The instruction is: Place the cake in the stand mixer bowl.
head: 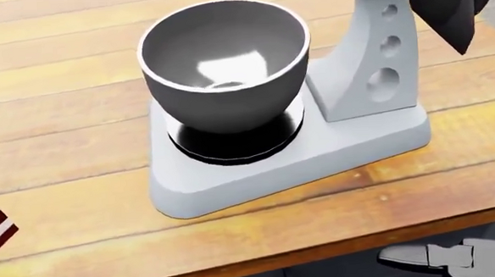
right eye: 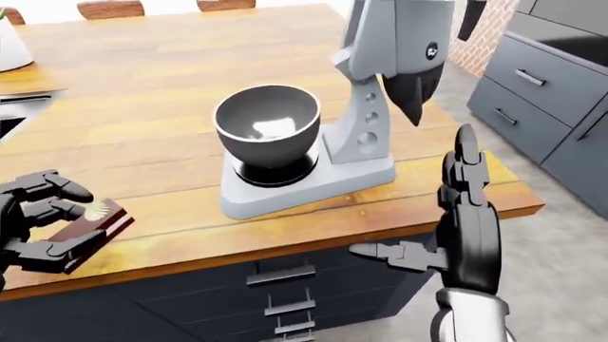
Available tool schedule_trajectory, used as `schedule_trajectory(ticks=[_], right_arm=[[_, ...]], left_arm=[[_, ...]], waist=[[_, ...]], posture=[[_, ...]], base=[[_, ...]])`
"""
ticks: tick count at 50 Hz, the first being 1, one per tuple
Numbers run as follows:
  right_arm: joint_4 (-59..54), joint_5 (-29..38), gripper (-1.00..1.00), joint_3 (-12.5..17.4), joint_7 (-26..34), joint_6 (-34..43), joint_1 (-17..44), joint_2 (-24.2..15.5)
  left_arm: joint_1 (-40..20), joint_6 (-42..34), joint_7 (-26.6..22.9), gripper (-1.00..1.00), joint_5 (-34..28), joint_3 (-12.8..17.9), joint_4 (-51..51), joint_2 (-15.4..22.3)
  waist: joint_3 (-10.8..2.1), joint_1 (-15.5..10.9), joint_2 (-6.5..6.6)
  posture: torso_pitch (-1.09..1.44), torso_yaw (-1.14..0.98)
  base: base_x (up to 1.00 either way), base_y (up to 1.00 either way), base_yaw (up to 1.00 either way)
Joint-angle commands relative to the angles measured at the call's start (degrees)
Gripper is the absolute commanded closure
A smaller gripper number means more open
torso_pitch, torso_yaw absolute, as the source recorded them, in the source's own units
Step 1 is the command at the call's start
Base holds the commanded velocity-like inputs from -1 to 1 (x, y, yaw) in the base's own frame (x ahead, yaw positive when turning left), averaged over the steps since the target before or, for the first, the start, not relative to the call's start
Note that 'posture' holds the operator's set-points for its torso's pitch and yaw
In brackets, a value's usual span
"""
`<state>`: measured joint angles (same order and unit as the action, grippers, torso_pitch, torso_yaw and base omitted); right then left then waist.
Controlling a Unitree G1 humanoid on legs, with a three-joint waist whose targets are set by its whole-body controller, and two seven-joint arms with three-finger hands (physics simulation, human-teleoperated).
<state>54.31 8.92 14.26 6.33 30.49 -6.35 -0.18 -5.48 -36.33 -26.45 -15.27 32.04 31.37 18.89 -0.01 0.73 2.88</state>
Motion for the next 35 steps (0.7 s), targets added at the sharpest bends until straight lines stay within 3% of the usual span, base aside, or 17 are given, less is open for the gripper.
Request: schedule_trajectory(ticks=[1,14,25,35], right_arm=[[1.99,0.03,-1.00,0.07,-0.18,-1.47,0.78,-0.27],[2.46,-0.23,-1.00,0.41,-0.11,-1.15,0.71,-0.23],[2.60,-0.30,-1.00,0.62,-0.11,-1.07,0.69,-0.23],[2.59,-0.47,-1.00,0.91,0.04,-1.20,0.63,-0.25]], left_arm=[[-1.82,-3.43,-1.07,1.00,0.31,1.09,2.94,1.98],[-9.07,-12.34,-2.16,1.00,1.00,-0.22,6.86,7.99],[-14.75,-17.96,-2.66,1.00,2.06,-1.18,8.26,12.51],[-21.93,-22.02,-1.86,1.00,2.71,-4.53,7.47,16.57]], waist=[[-0.73,0.05,0.12],[0.75,-0.19,-1.55],[1.11,-0.53,-1.66],[1.32,-0.73,-1.87]], posture=[[0.00,0.00],[0.00,0.00],[0.00,0.00],[0.00,0.00]], base=[[0.00,0.00,0.00],[0.00,0.00,0.00],[0.00,0.00,0.00],[0.00,0.00,0.00]])
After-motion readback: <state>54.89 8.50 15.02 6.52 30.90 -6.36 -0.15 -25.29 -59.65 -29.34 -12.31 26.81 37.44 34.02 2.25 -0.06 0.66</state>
